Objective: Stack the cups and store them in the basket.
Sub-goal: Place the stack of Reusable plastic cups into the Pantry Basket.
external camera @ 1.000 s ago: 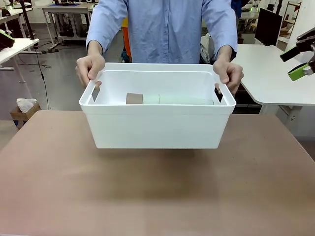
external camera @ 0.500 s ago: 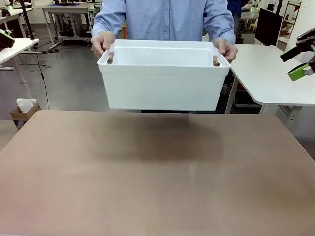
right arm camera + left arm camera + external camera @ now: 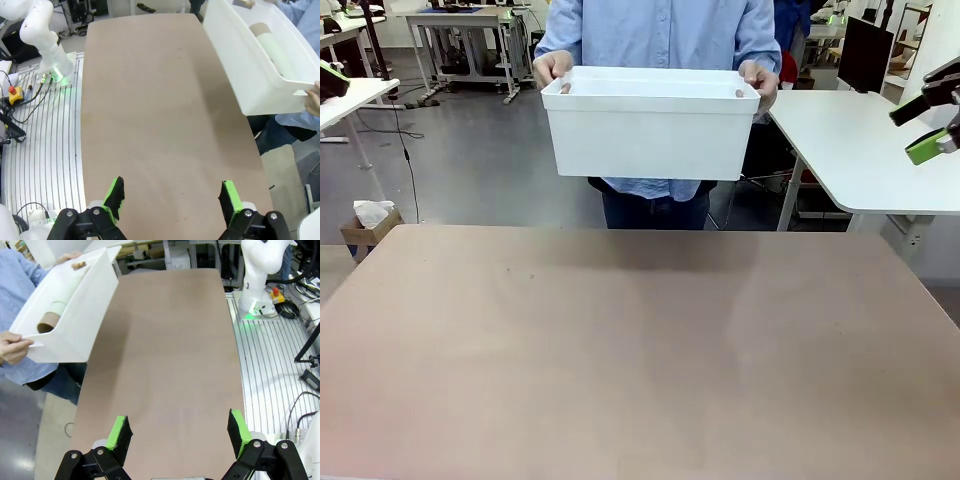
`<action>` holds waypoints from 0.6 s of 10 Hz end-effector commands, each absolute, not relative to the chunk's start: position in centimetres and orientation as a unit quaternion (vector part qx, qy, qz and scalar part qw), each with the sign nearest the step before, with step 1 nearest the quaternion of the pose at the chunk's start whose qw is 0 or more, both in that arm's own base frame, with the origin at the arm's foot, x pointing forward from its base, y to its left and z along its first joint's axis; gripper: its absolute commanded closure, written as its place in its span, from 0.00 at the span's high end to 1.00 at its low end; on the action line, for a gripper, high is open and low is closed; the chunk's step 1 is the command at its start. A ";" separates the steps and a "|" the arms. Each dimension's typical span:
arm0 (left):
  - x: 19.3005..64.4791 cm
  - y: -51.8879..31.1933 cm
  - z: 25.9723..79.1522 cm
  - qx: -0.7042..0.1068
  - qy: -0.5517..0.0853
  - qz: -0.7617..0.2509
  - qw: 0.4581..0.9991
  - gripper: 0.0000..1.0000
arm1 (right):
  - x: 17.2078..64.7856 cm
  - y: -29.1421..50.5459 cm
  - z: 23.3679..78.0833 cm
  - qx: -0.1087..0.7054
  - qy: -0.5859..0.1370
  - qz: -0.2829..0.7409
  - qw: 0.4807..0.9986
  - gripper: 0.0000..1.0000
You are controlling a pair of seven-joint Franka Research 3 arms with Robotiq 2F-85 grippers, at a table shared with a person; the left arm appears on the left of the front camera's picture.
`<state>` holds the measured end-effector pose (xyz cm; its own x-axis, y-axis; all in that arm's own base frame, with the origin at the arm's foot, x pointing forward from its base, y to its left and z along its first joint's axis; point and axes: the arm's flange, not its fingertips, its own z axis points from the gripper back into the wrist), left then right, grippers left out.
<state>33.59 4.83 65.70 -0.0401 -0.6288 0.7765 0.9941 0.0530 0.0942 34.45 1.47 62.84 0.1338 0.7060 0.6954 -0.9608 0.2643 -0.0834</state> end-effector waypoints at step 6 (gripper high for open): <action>33.5 4.7 66.0 -0.274 -0.347 -0.633 0.636 1.00 | 34.6 1.6 63.3 0.205 -0.324 0.567 0.729 1.00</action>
